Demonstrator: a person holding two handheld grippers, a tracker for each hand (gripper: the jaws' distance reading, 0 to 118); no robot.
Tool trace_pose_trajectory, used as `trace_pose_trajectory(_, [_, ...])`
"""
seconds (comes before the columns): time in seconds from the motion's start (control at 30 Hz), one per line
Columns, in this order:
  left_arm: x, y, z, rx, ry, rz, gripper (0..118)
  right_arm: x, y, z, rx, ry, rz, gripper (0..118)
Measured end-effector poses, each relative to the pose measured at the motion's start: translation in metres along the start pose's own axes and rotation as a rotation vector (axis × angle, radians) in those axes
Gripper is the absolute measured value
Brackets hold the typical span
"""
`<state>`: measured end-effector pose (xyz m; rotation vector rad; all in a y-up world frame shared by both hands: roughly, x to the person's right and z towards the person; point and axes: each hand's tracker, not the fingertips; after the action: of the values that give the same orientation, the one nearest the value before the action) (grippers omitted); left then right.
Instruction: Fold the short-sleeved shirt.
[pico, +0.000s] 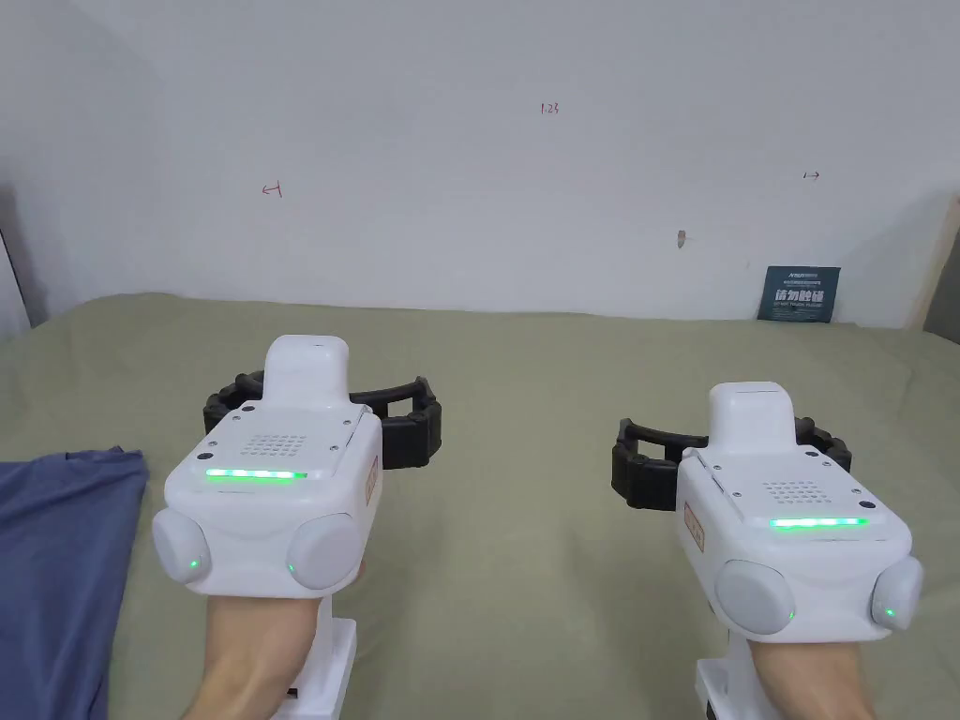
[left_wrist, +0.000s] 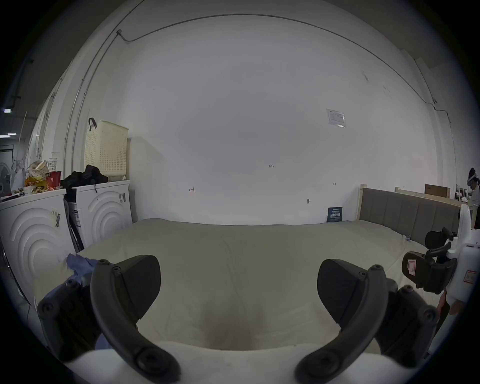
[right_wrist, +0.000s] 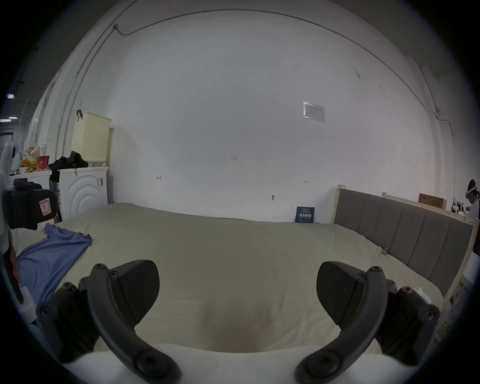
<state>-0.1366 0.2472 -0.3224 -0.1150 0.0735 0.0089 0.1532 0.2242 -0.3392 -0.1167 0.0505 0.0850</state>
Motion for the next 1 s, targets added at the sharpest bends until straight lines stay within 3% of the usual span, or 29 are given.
trace_pose_trajectory(1.0, [0.0033, 0.0023, 0.0036, -0.003, -0.002, -0.021, 118, -0.0022, -0.0007, 0.0016, 0.006, -0.006, 0.010, 118])
